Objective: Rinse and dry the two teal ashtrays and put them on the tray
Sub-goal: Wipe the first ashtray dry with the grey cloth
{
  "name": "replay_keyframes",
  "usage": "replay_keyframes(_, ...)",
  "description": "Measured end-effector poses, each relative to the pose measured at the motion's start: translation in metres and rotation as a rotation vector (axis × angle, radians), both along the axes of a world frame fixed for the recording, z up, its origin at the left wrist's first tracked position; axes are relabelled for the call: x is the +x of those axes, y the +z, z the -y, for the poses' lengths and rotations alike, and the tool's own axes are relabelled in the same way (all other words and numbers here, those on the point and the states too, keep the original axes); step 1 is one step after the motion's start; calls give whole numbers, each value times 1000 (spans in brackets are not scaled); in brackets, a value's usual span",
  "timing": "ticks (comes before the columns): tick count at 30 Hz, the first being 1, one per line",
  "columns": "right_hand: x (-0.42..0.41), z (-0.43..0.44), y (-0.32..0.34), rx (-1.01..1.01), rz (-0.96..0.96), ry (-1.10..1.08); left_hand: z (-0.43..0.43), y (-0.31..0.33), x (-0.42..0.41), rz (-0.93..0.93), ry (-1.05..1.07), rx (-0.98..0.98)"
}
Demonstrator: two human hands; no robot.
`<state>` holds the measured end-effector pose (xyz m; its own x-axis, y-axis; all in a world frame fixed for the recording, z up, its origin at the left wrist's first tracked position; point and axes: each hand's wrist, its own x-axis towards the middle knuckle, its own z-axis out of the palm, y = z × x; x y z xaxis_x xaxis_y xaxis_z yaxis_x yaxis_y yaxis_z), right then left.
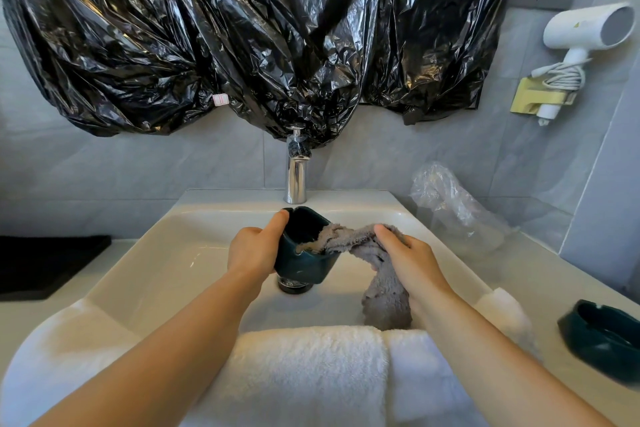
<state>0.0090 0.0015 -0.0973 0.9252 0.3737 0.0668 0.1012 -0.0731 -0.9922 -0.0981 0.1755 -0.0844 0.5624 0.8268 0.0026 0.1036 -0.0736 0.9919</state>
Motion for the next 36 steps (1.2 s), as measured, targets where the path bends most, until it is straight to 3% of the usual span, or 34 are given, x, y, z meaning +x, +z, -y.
replay_keyframes(9,0,9,5,262,87,-429,-4,-2,-1,31,69,-31)
replay_keyframes(15,0,4,-1,87,38,-165,-4,2,-3,135,95,-128)
replay_keyframes(20,-6,-3,-8,-267,-25,136,-1,4,0,150,80,-123)
replay_keyframes(24,-8,-7,-11,-458,163,115,-2,4,-2,159,83,-124)
replay_keyframes(27,-14,-5,-7,-495,258,108,-1,5,-3,166,86,-132)
replay_keyframes(32,-25,-4,-4,-711,402,214,-2,3,-3,163,88,-129)
replay_keyframes(36,-28,-6,-3,-692,506,200,-3,2,-2,151,78,-121)
